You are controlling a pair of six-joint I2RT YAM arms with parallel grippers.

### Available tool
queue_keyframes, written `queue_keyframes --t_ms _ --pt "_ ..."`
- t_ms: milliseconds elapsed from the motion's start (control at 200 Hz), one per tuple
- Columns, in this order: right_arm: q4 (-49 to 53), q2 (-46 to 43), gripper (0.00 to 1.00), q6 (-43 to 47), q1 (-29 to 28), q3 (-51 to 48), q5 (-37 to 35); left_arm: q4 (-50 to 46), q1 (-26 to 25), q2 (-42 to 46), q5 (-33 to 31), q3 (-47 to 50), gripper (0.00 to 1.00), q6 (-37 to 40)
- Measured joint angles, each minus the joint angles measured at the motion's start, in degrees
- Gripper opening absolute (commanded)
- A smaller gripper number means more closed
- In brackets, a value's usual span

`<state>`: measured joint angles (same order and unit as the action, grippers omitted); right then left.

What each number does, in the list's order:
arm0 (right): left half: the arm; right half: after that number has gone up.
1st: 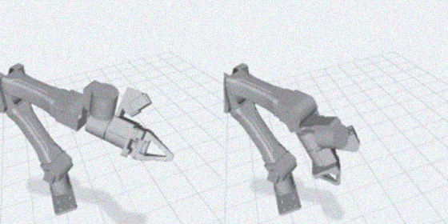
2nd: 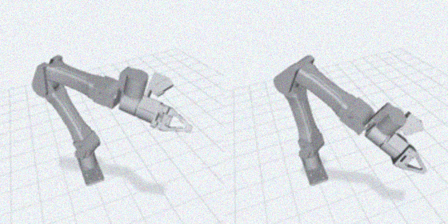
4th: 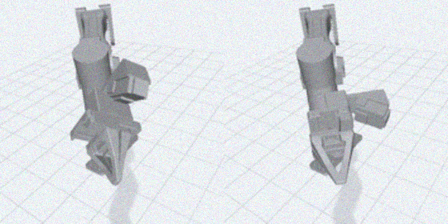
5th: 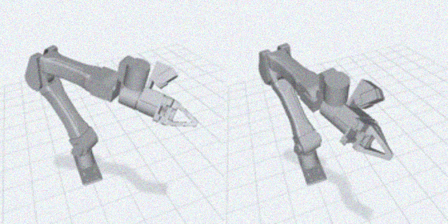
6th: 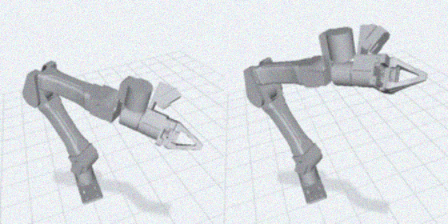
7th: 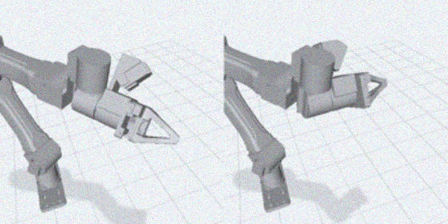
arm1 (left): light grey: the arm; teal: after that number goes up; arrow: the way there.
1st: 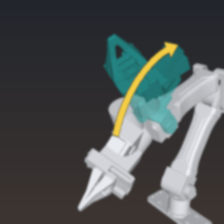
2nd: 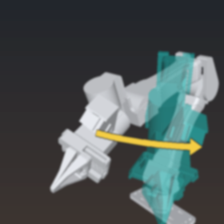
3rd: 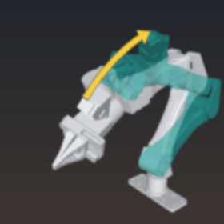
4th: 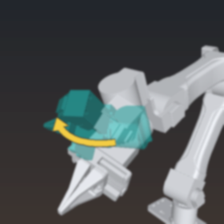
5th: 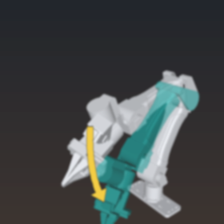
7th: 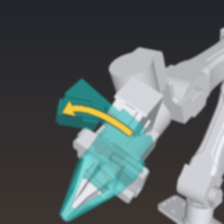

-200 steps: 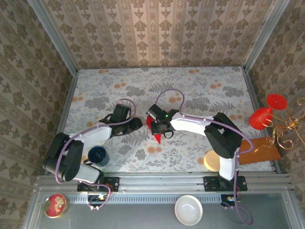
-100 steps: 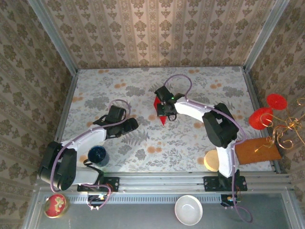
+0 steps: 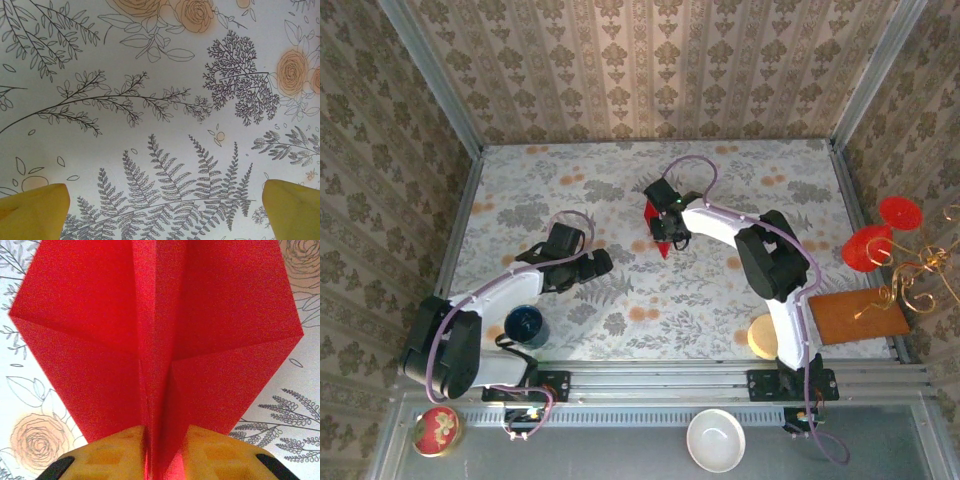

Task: Fold a paper plane with a square sheet of paper (pick it up from the middle)
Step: Move the paper plane to the top-center of the table.

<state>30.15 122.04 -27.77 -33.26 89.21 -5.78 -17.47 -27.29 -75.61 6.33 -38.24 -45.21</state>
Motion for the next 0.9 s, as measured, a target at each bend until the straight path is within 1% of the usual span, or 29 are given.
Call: queue_keyframes --t_ms 200,485,760,900 --pt "0.37 1.4 0.35 0.63 -0.04 1.16 -1.73 -0.13 -0.04 -0.39 -0.2 0.0 1.0 0.02" --pt "0.98 3.74 0.42 0.42 -0.74 3.85 -7.06 -0.17 -0.04 -0.68 -0.2 0.0 1.0 0.0" --pt "1.38 6.43 0.43 -1.05 -0.74 7.58 -10.16 -0.35 -0.04 -1.57 -0.2 0.0 1.0 0.02" --pt "1.62 7.39 0.43 -1.66 -0.52 9.14 -10.58 -0.37 -0.04 -1.68 -0.2 -0.02 1.0 0.0"
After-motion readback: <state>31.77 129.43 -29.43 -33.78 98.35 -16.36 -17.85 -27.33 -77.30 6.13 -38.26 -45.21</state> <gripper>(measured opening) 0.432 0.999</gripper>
